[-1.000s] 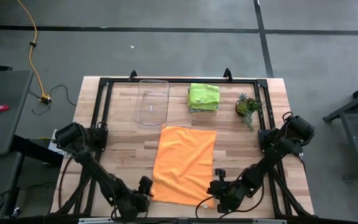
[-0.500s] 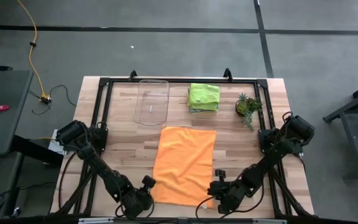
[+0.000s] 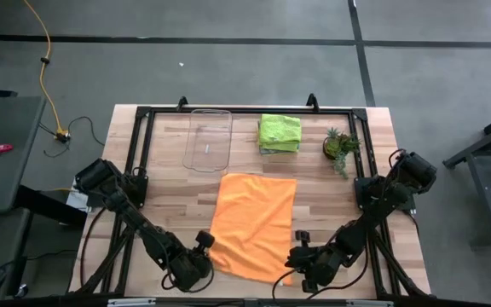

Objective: Fold microfiber towels
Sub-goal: Fold the orange microfiber cloth

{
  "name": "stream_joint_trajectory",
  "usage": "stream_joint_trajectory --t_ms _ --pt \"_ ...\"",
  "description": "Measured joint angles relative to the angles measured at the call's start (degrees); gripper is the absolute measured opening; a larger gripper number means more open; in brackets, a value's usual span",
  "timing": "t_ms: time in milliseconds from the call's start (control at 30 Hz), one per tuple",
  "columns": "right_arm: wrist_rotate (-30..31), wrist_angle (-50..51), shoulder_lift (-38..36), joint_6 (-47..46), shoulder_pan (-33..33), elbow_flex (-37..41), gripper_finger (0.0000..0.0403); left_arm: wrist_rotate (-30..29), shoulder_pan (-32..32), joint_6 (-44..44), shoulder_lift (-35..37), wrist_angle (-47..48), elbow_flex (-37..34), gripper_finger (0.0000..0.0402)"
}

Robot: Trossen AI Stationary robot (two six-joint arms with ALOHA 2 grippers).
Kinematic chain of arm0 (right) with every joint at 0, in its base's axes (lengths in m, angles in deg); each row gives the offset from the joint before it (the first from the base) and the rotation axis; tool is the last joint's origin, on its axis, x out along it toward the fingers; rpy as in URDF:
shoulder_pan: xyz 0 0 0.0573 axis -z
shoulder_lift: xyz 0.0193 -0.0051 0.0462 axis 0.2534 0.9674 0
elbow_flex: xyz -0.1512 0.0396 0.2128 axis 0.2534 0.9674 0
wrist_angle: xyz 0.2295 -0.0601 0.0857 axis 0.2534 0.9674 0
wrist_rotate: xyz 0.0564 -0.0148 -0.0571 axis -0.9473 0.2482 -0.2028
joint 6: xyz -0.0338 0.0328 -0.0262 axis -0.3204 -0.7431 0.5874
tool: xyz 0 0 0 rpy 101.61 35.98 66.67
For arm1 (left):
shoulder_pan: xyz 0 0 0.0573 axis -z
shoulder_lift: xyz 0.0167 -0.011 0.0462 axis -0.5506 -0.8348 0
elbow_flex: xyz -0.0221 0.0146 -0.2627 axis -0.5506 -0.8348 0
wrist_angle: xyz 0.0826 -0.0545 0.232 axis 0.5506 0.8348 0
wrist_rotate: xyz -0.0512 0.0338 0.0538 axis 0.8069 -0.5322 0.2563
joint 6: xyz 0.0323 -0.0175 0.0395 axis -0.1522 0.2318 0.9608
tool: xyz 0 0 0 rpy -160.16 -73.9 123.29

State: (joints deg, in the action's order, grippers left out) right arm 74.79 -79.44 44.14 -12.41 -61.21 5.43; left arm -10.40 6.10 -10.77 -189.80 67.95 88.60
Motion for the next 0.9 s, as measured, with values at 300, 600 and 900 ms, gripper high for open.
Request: stream_joint_trajectory --t_ms 300,600,900 --pt "-7.8 2.0 0.3 -6.5 1.9 0.0 0.0 -0.7 -0.8 -0.9 3.2 2.4 0.3 0.0" --pt "-13.3 4.2 0.4 -6.1 1.9 -7.0 0.0048 0.9 -1.3 -2.9 3.2 2.2 0.4 0.0" --pt "-5.7 13.3 1.4 -0.2 -0.2 -12.2 0.0134 1.1 -2.1 -4.0 3.2 2.0 0.4 0.0"
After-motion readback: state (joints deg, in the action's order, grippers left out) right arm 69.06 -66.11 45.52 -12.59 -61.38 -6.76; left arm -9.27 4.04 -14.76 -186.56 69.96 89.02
